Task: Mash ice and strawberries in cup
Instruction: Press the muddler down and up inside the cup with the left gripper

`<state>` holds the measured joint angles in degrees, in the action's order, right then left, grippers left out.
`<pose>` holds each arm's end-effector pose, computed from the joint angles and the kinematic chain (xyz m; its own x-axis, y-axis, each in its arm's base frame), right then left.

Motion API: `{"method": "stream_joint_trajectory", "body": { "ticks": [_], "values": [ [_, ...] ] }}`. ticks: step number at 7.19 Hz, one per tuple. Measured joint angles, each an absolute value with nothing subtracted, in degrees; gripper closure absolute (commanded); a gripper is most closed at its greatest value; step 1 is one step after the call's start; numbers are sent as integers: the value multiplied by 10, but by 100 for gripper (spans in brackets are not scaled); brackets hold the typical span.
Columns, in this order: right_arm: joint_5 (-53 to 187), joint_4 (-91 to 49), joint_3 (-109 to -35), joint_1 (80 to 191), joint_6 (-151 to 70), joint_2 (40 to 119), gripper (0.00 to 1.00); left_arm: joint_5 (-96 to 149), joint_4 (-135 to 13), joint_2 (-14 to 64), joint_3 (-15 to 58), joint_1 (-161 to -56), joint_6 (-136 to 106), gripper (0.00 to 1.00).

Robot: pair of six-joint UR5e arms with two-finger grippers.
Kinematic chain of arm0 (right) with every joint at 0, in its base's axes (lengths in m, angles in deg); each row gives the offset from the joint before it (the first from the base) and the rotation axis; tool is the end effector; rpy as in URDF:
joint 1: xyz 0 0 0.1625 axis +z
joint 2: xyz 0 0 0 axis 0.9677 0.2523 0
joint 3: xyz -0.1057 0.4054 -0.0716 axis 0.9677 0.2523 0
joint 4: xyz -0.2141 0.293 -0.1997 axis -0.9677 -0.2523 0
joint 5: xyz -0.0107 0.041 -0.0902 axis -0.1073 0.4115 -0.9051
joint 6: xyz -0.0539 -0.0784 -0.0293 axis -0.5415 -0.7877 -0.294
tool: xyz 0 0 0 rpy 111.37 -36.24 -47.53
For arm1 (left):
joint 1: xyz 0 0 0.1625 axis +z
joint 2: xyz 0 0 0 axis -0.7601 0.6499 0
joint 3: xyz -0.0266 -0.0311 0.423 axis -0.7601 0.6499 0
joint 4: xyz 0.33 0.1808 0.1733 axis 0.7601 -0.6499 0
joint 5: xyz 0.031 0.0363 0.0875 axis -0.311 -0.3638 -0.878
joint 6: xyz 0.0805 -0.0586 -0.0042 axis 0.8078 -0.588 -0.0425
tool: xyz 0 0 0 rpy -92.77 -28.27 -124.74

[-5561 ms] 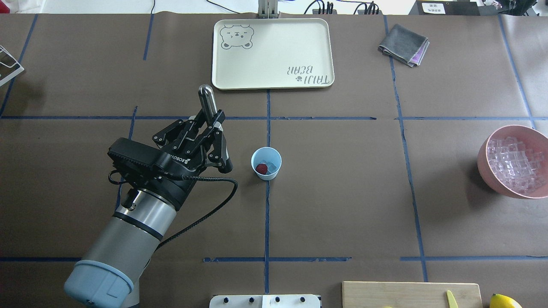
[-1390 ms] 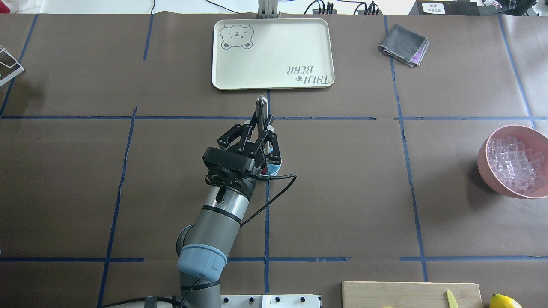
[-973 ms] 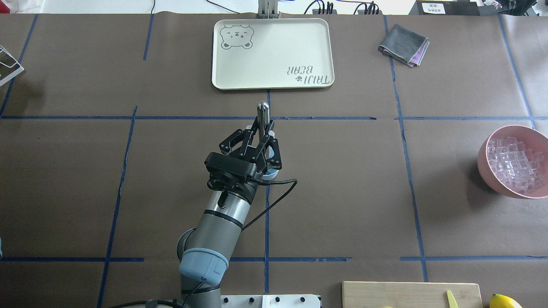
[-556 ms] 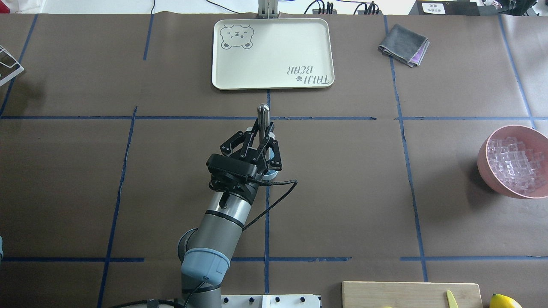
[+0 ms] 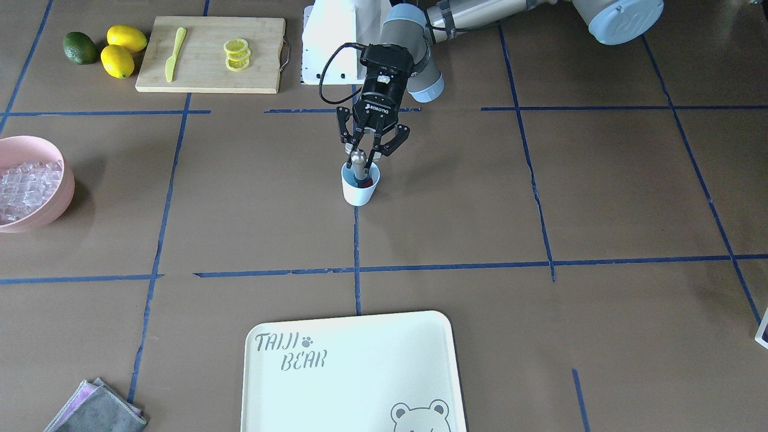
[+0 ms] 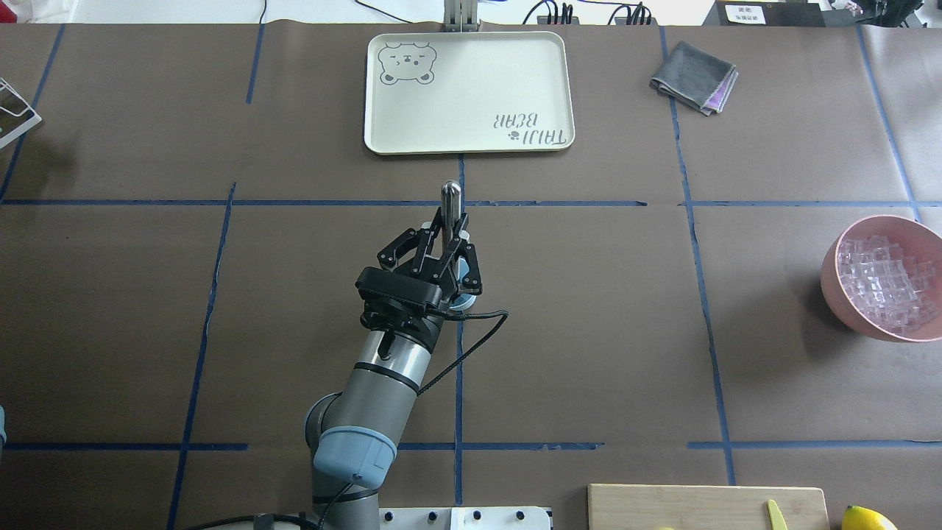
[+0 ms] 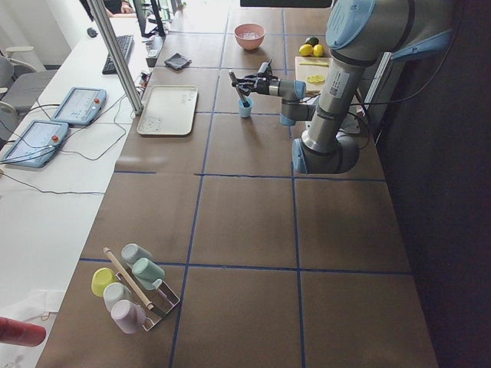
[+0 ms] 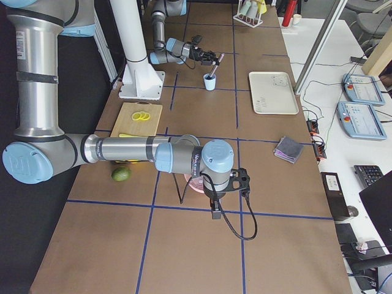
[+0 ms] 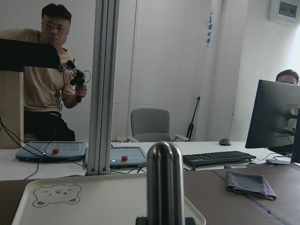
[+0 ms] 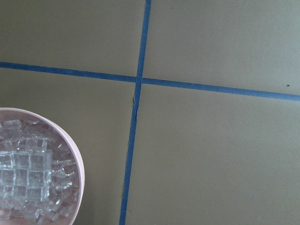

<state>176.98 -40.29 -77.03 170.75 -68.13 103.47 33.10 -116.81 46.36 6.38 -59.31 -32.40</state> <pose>0.1078 -0.4523 0.6338 0.7275 -0.1038 0.6782 0.0484 0.9938 0.1002 0.5950 -0.3278 0.1996 0.6040 0.2985 -0.7390 0.7429 0.1251 0.6576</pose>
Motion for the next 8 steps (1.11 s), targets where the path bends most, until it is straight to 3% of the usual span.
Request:
{"method": "stream_joint_trajectory", "body": {
  "ticks": [4, 8],
  "values": [
    [1770, -403, -771, 1708, -681, 1035, 1, 334, -1166, 471, 80, -595, -328, 100],
    [1770, -403, -771, 1708, -681, 1034, 1, 356, -1138, 456, 207, -598, -291, 100]
  ]
}}
